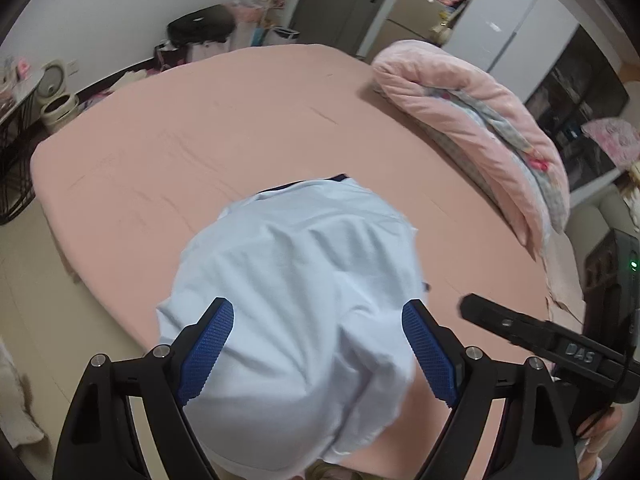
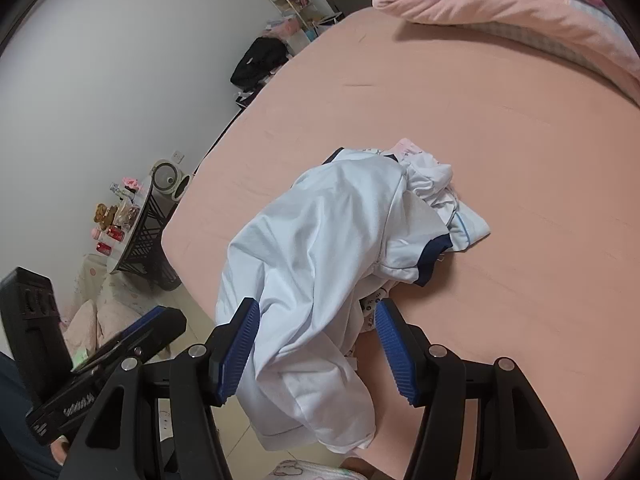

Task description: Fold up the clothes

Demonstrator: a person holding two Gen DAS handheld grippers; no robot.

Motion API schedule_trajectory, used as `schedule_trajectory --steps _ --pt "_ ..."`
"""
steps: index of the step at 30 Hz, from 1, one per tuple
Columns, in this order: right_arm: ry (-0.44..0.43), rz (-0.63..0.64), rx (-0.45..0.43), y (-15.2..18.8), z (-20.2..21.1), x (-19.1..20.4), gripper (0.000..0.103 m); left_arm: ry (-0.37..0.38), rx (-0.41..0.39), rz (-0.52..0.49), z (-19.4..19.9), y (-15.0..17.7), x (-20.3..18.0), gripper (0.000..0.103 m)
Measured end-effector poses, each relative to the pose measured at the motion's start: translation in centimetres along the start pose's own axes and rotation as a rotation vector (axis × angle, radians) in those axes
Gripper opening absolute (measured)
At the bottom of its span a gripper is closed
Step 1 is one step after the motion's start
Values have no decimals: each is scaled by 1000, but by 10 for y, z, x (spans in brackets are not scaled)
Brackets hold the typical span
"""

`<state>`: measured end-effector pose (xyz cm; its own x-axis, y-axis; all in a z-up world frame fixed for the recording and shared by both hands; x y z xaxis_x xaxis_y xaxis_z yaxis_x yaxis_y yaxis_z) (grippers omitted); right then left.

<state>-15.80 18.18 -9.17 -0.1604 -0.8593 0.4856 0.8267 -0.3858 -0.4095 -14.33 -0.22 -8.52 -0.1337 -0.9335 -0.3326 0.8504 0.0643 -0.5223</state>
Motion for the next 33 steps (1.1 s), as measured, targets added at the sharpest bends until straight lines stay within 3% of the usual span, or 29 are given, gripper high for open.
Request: schedule_trajectory --steps 13,18,30,33 --pt "13 16 10 -15 -27 0 60 10 49 79 -37 4 39 86" --pt "79 36 -3 -23 -39 -2 60 0 55 86 -48 7 51 86" --pt "77 8 18 -33 -64 -5 60 103 67 137 -69 5 61 86" --pt "71 22 27 -36 -69 2 60 128 66 136 -75 8 57 80"
Point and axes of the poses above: each gripper's, at about its wrist camera, not at the fingertips, and z roughly against the way its jaws point, x to its left, y to its underside, the point moved 6 cm from there along -z, roughly the way its jaws point, and after that the axes turned 1 degree about -x, right-handed, at the moved point
